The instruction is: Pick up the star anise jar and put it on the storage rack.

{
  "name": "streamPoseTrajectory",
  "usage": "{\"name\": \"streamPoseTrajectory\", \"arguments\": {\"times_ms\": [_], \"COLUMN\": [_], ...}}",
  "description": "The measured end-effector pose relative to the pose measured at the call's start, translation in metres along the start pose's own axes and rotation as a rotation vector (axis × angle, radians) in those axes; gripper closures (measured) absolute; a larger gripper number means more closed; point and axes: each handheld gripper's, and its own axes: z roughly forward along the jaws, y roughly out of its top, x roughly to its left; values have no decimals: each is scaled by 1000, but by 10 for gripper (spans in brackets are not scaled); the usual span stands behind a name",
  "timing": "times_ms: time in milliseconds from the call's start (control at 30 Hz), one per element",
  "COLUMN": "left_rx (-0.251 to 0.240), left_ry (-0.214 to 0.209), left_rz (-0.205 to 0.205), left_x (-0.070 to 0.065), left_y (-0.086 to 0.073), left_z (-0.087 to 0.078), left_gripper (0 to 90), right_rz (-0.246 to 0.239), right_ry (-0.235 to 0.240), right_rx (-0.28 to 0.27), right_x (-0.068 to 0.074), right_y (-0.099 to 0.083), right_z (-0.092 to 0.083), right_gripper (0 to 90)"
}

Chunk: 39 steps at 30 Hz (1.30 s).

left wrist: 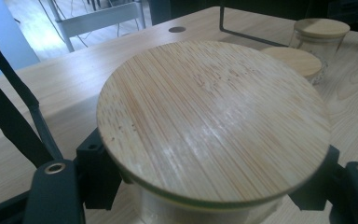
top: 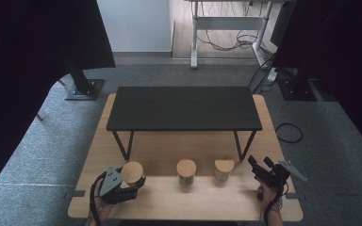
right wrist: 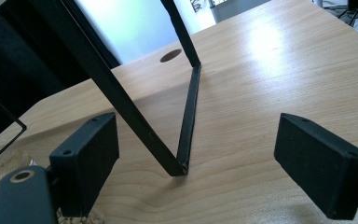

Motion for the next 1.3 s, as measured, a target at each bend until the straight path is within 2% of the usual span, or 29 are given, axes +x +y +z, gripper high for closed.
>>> {"name": "streamPoseTrajectory", "arguments": {"times_ms": [233,300,800,1067,1133,1300], "left_rx": [8,-6,8,-8,-26,-36], "left_ry": [0,-14,-13,-17,-33,-33], "left_rz": [3,-4,26,-2,-14,-2], "left_x": [0,1,-2,0,1,0], "left_y": [0,0,4,8,11,17], "left_z": [1,0,1,-1,-2,-2], "left_gripper": [256,256,256,256,256,256], "right_rz": [0,0,9,10,12,14], "right_ry": [1,1,-3,-4,-5,-5], "right_rx": [1,1,-10,-11,-13,-15], "right_x": [0,0,-1,0,-1,-1], "right_y": [0,0,0,-1,-1,-1], "right_z": [0,0,-1,-1,-1,-2], "right_gripper": [134,133,130,129,129,129]}}
